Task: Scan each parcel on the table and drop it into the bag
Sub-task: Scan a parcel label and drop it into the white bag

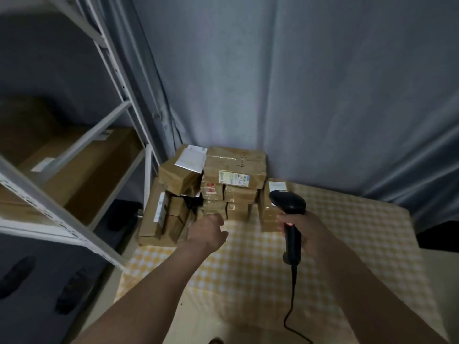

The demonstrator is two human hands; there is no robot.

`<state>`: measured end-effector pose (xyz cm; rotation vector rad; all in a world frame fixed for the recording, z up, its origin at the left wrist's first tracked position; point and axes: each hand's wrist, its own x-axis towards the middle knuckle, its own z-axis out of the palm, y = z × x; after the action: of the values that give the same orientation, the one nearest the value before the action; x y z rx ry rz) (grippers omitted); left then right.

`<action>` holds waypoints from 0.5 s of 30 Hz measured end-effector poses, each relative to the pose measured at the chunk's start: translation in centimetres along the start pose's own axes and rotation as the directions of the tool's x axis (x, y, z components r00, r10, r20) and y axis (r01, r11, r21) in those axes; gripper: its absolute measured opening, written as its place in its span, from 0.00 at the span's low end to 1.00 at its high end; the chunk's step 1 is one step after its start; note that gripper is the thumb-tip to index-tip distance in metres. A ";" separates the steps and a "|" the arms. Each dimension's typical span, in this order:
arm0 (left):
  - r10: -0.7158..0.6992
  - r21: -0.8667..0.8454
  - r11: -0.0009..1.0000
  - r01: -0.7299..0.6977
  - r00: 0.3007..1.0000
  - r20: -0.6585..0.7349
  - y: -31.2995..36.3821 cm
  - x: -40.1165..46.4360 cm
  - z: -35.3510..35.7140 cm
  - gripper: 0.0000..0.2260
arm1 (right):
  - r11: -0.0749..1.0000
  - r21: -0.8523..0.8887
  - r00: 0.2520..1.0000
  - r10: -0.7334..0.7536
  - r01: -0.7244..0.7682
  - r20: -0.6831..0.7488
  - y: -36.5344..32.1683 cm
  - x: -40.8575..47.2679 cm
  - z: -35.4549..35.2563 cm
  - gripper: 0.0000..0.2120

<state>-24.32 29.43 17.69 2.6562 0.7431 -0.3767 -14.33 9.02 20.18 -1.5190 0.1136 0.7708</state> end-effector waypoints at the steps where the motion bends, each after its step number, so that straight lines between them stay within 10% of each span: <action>1: -0.003 -0.001 1.000 0.003 1.000 0.009 -1.2 0.8 -0.3 0.17 | 1.000 0.019 1.000 0.005 -0.004 -0.011 0.0 0.7 1.1 0.05; 15: -0.049 -0.074 0.996 0.049 0.999 0.004 -6.0 11.4 -2.0 0.21 | 0.986 0.066 0.976 0.159 -0.151 -0.148 -1.1 11.3 5.6 0.07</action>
<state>-17.84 40.15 13.99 2.5715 0.8064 -0.3580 -7.31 18.61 15.70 -1.5290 0.3686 0.7676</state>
